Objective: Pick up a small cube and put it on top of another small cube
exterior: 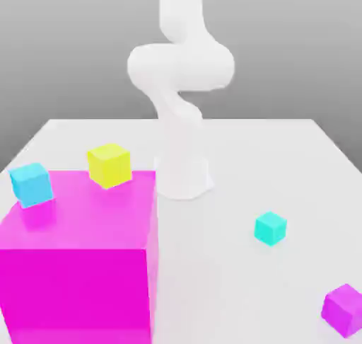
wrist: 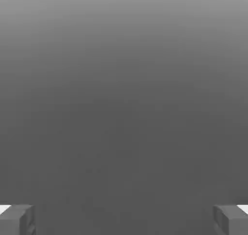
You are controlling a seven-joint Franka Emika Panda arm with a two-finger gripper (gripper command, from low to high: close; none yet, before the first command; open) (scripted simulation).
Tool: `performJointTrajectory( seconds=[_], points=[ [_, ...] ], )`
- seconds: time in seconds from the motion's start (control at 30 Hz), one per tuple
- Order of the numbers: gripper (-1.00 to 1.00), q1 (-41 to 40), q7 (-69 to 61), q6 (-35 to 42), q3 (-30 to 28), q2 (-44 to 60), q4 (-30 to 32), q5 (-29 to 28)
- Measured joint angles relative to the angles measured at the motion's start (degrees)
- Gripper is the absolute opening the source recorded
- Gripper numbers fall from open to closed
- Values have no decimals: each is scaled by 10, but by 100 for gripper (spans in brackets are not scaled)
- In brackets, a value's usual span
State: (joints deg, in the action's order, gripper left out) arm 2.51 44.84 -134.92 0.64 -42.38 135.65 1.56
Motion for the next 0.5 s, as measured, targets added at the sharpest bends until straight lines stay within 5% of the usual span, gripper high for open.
performJointTrajectory(
  seconds=[0.5],
  points=[
    [0, 174, -45, -207, 100, 232, 251, 78]
  ],
)
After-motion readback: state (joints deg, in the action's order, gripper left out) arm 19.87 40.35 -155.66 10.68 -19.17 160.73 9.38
